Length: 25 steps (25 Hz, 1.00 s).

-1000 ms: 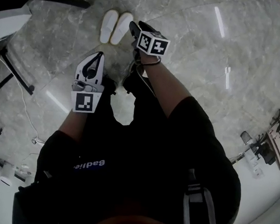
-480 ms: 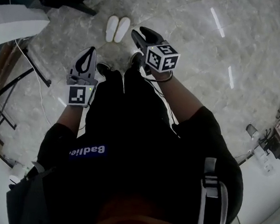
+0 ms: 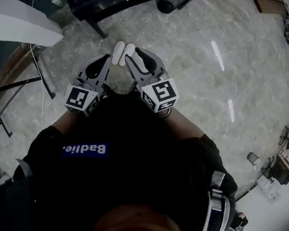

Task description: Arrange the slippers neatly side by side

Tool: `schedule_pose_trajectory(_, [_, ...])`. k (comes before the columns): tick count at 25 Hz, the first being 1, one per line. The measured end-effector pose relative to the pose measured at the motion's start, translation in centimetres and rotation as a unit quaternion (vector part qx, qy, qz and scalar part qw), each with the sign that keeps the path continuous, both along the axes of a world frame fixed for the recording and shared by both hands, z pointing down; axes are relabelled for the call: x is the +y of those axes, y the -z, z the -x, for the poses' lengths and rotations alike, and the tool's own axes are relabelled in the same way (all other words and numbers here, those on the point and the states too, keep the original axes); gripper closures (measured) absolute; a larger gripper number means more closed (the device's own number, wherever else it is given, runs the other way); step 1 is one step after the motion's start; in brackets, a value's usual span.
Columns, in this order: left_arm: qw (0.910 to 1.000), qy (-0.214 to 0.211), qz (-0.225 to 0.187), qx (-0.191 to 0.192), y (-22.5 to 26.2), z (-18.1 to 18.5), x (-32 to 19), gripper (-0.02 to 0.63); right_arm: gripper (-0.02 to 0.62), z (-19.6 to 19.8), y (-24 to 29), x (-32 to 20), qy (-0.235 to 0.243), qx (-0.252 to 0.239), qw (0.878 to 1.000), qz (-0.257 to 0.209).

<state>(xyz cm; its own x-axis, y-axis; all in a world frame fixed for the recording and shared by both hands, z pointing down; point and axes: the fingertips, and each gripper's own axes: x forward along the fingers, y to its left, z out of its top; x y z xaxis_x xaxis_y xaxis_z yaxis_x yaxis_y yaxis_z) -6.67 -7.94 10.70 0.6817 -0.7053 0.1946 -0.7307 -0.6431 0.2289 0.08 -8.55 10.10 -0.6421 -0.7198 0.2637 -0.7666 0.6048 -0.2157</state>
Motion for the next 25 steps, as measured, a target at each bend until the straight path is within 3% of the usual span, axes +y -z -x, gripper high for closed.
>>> schedule_pose_trajectory(6, [0.9987,-0.025,-0.043,-0.012,2.7,0.8,0.2,0.604,0.453,0.8,3.4,1.2,0.01,0.027,0.995,-0.093])
schedule_pose_trajectory(11, [0.9939,-0.049,-0.096,0.023,7.2,0.0,0.9,0.604,0.458,1.8,5.9,2.1,0.018,0.011,0.988,-0.151])
schedule_pose_trajectory(14, [0.9925,-0.061,-0.103,0.025,9.0,-0.7,2.1,0.604,0.586,1.7,7.1,3.1,0.012,0.01,0.988,-0.152])
schedule_pose_trajectory(25, [0.9898,-0.097,-0.105,0.005,7.6,-1.9,1.7,0.604,0.595,2.3,6.2,2.1,0.024,0.025,0.987,-0.155])
